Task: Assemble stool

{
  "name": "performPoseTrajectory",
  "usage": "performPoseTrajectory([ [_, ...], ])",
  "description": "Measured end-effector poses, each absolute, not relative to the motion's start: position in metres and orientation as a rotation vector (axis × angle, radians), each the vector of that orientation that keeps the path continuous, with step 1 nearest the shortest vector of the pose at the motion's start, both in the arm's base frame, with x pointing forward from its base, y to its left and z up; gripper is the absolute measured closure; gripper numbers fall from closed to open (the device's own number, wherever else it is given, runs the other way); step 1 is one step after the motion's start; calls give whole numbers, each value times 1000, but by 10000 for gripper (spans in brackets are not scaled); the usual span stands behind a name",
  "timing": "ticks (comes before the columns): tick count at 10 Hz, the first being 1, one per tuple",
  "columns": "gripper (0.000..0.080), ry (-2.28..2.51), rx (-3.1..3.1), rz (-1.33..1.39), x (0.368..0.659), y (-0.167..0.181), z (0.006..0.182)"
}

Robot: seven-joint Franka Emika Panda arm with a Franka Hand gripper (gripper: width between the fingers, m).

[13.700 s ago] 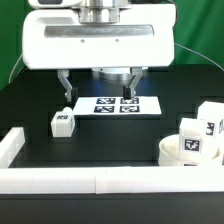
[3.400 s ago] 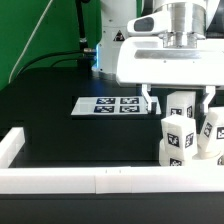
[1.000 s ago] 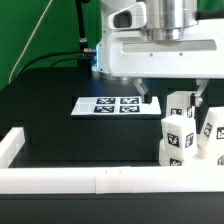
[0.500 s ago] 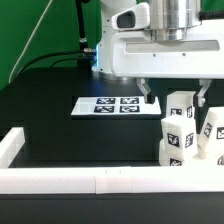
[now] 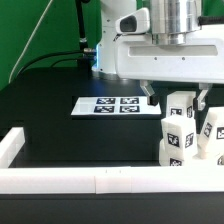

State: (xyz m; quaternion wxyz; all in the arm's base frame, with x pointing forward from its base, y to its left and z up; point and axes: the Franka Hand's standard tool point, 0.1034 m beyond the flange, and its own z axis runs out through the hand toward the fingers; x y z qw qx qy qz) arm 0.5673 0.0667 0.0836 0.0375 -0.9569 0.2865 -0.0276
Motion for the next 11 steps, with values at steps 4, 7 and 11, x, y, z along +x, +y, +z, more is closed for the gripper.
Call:
performPoseTrajectory([
  [4,465,1124,-2847,-72,567,68,83],
  [7,465,1374,-2731,-60,567,68,82],
  [11,465,1874,-2341,-51,581,66,81],
])
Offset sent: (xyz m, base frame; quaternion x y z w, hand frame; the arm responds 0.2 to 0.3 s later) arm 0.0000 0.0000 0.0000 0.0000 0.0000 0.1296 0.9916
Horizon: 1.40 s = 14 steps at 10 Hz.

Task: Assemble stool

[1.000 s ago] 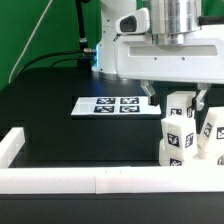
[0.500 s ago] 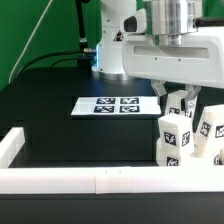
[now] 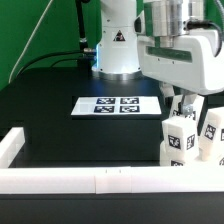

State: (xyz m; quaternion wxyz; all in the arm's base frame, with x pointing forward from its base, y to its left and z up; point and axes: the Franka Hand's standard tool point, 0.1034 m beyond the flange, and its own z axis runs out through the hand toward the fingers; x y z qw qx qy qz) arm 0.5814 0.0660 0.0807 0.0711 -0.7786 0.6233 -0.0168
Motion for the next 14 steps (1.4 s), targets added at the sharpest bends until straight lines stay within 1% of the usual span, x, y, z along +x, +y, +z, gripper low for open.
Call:
performPoseTrajectory([
  [2,465,2063,-2124,-26,580,63,79],
  [14,463,2112,-2064,-10,580,62,79],
])
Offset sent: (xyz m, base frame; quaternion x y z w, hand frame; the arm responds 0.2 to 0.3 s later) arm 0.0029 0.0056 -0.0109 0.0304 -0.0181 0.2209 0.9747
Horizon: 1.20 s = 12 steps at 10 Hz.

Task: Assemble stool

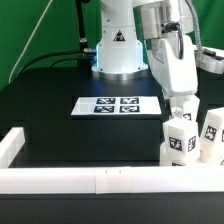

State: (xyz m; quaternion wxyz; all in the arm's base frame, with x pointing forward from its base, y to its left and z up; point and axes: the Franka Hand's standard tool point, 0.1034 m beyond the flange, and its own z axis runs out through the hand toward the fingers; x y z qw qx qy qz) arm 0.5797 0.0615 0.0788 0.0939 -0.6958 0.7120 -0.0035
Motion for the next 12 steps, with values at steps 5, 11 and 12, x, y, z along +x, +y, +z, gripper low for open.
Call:
performPoseTrajectory([
  [5,463,2398,-1698,58,578,57,78],
  [11,201,2409,-1683,65,575,76,81],
  [12,159,2318,-1782,51,579,80,91],
])
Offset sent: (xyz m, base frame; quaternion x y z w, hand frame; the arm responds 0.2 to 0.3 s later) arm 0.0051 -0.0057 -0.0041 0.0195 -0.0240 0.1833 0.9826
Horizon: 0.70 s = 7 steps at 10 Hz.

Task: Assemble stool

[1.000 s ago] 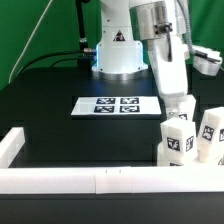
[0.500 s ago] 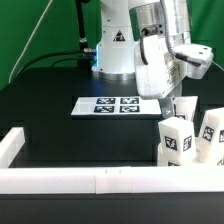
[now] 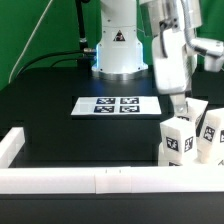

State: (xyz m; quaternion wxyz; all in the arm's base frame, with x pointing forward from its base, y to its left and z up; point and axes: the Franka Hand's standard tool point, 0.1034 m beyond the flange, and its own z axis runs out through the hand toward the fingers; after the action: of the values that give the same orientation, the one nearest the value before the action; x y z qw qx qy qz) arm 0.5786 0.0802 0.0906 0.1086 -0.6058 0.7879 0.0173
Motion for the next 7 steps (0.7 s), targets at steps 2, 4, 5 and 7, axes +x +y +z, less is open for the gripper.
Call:
performPoseTrajectory([
  [2,152,1983,-2125,8,583,90,115],
  [4,151,1810,-2282,-28,583,90,116],
  [5,151,1776,-2310,-33,583,90,116],
  [7,151,1423,-2582,-90,586,92,116],
])
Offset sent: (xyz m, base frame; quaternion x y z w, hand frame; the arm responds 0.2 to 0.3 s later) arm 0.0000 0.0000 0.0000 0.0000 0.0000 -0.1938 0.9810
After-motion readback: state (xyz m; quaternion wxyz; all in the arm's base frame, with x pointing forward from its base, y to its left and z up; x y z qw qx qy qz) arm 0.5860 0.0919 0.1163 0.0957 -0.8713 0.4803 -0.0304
